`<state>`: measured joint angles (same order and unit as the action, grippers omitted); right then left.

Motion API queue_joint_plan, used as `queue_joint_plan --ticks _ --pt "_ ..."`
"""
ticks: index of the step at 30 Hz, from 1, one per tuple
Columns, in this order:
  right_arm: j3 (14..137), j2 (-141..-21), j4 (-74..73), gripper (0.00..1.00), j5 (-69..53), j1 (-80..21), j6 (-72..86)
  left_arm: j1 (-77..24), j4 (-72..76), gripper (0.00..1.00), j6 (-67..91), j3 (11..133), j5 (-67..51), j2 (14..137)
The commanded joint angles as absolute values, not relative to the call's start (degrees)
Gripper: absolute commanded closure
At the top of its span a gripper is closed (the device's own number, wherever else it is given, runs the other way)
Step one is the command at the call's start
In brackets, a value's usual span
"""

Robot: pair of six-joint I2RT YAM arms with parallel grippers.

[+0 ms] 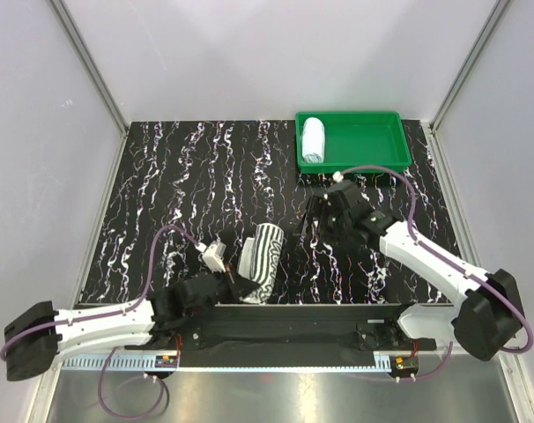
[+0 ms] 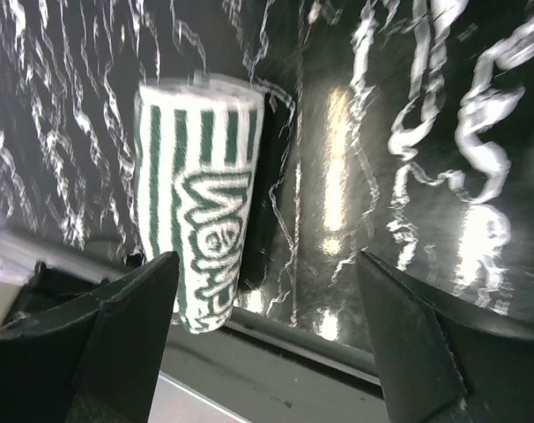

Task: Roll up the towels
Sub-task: Roll the towel, then place the rolled towel into the container

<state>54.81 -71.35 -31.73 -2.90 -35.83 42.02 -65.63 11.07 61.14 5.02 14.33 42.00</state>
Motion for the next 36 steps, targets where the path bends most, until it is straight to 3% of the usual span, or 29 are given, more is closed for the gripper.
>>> queue_joint_plan --ticks 1,13,33,36 --pt "48.35 -70.66 -15.93 0.12 -15.35 -35.68 45.08 -63.55 9.06 1.00 64.86 1.59 9.50 39.56" --pt "30.85 -80.23 23.61 0.08 -24.26 -38.76 54.05 -58.18 4.58 1.00 78.12 -5.62 3.60 34.29" --pt "28.30 -104.05 53.16 0.08 -24.52 -46.75 61.96 -58.10 -2.37 1.00 84.20 -8.35 5.36 32.52" --pt "28.48 -106.26 56.86 0.15 -25.05 -47.37 63.19 -58.10 -2.29 1.00 84.11 -8.44 5.45 32.69"
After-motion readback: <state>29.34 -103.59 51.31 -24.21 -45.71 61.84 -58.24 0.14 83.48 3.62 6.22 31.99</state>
